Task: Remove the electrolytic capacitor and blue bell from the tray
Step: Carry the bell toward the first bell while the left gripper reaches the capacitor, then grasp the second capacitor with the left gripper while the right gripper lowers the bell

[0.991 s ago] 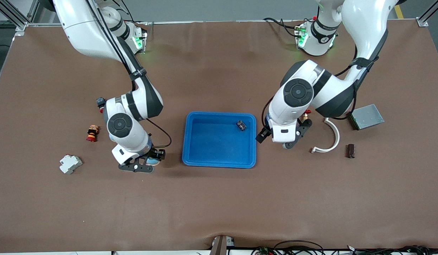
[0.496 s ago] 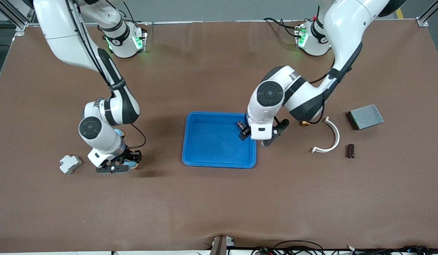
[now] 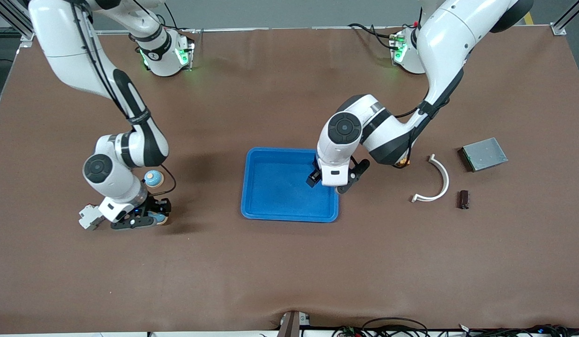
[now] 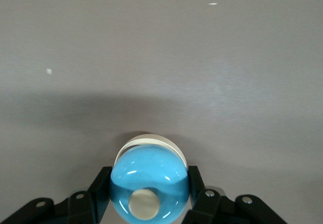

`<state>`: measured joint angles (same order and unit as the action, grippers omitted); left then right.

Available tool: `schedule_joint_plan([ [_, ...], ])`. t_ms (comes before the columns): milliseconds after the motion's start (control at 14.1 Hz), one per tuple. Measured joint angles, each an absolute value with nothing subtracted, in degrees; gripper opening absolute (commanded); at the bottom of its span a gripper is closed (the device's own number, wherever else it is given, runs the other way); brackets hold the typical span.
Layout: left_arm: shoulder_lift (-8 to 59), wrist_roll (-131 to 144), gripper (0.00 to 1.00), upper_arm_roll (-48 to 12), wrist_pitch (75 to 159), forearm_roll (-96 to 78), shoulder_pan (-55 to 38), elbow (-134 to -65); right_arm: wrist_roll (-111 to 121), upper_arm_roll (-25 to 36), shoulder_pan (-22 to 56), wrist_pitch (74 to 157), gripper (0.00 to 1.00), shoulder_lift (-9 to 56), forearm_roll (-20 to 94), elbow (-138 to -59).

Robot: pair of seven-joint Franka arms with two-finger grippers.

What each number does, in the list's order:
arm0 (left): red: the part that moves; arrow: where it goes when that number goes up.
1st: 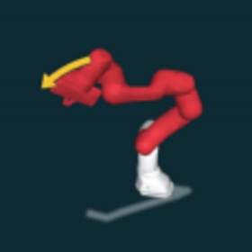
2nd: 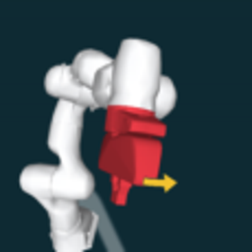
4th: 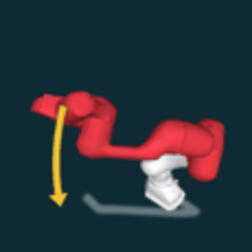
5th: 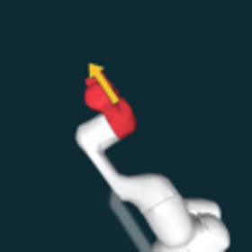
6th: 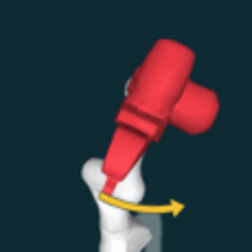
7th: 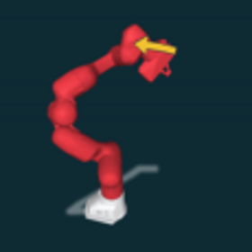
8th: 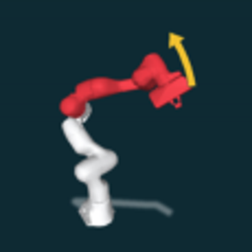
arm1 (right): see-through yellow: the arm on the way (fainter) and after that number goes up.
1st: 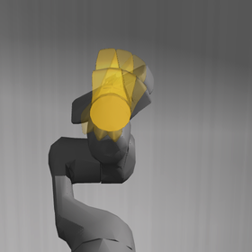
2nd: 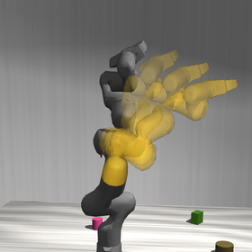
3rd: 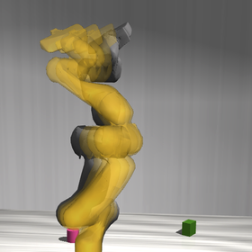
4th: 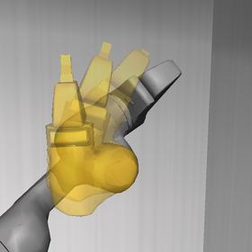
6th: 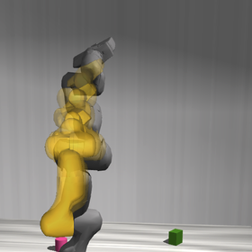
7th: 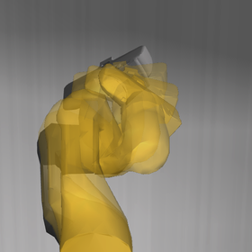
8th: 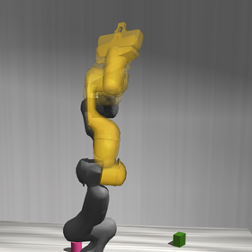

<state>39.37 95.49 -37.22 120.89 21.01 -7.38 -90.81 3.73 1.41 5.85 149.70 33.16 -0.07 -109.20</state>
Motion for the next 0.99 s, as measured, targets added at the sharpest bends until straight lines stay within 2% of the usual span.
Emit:
schedule_joint_plan([
  [354,40.34,97.02,1.0,-32.35,124.44,21.01,-12.46,-90.81,11.8,-8.28,-8.95,149.54,0.0,33.15,0.15,-110.02],
  [991,44.09,101.42,1.0,-28.62,127.04,23.73,-16.49,-90.97,12.13,-9.68,-10.16,149.6,0.0,33.23,0.15,-111.68],
])
